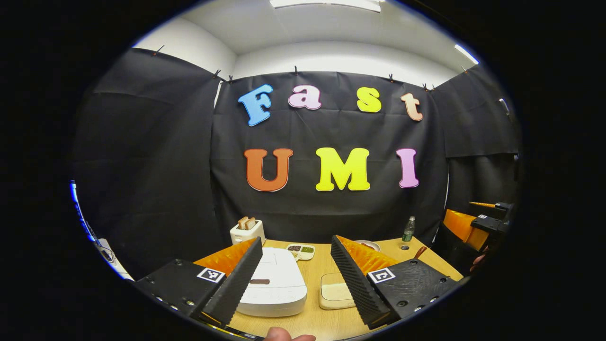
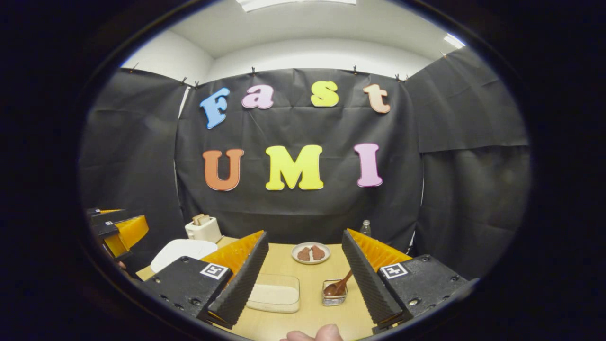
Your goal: Close the left gripper, press the button to open the rice cooker; take a wooden spoon from the chopstick holder with the right hand, scoop a spoonful of rice and pour it into the rice cooker, then put the wooden spoon back into the chopstick holder.
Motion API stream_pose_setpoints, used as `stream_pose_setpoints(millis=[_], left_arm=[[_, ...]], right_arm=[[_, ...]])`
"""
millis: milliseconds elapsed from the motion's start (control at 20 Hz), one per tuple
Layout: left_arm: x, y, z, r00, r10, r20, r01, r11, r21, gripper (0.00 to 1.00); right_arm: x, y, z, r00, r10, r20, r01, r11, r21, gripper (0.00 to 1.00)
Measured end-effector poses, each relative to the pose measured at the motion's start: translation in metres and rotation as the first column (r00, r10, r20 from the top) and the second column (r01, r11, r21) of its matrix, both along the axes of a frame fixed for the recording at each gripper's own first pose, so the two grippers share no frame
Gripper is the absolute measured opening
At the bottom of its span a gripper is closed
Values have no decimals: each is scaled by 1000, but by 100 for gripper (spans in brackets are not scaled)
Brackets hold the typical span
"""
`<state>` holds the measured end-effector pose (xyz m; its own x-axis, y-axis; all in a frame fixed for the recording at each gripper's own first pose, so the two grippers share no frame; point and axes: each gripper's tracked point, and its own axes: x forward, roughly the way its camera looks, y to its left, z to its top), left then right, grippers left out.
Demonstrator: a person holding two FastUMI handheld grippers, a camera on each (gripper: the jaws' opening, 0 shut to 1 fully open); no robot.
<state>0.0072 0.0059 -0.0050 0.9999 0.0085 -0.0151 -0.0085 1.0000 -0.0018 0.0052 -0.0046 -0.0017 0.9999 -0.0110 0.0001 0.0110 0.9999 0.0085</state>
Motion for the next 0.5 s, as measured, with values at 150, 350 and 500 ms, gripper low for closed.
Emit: stream_pose_setpoints(millis=[150, 350, 500], left_arm=[[4, 1, -7, 1000, 1, -28, -1, 1000, -1, 94], [12, 15, -18, 996, 0, -84, -1, 1000, -12, 94], [24, 41, -29, 989, 55, -134, -56, 998, -2, 95]], right_arm=[[6, -5, -4, 1000, -3, -12, 3, 1000, 2, 100], [19, -8, -16, 999, 12, -52, -11, 1000, 14, 100], [31, -14, -17, 998, 22, -66, -22, 1000, 11, 100]])
